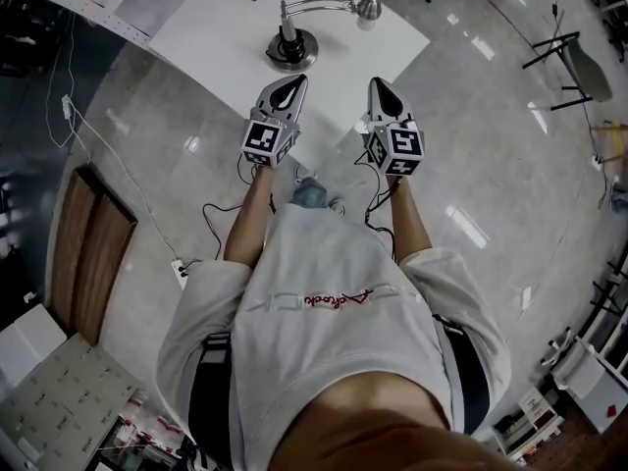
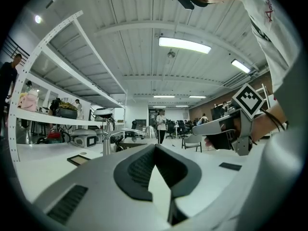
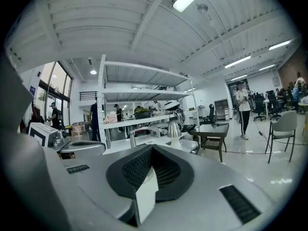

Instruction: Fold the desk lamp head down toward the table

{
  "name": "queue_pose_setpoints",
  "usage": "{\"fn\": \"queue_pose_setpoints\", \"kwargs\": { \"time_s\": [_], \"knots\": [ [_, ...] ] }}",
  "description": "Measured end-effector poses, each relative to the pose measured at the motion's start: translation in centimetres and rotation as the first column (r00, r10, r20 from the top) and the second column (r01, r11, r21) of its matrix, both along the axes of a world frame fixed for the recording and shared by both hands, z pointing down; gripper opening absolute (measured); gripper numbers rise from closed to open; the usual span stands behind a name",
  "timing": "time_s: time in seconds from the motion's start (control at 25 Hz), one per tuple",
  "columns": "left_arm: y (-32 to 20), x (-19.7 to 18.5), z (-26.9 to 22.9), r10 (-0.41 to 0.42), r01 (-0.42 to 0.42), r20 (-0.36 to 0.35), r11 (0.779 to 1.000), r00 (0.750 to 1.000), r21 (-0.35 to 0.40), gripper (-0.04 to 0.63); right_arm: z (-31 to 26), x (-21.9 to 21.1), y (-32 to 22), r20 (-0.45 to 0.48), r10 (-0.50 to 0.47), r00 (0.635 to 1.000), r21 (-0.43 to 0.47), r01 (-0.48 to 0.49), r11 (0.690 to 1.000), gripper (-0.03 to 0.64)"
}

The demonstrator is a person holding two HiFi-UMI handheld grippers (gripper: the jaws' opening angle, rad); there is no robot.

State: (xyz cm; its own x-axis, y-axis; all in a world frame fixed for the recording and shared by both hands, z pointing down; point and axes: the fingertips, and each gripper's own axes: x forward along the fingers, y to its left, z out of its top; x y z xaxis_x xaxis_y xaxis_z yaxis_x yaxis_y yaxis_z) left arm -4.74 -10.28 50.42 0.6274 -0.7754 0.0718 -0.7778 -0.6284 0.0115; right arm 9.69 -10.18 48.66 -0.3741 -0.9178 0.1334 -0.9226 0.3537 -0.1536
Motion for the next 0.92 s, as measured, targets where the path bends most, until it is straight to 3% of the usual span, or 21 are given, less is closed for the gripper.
{"fn": "queue_pose_setpoints", "kwargs": {
  "time_s": [0.52,0.92],
  "knots": [
    [6.9,2.1,-0.3,-0.014,0.014,0.008,1.0,1.0,0.019,0.028,-1.3,1.0,5.9,0.043,-0.033,0.999,0.043,0.031,0.999,0.015],
    [9.3,3.7,-0.9,-0.002,0.002,0.008,1.0,1.0,0.03,0.028,-2.0,1.8,8.5,0.051,-0.03,0.998,0.062,0.027,0.998,0.015]
  ]
}}
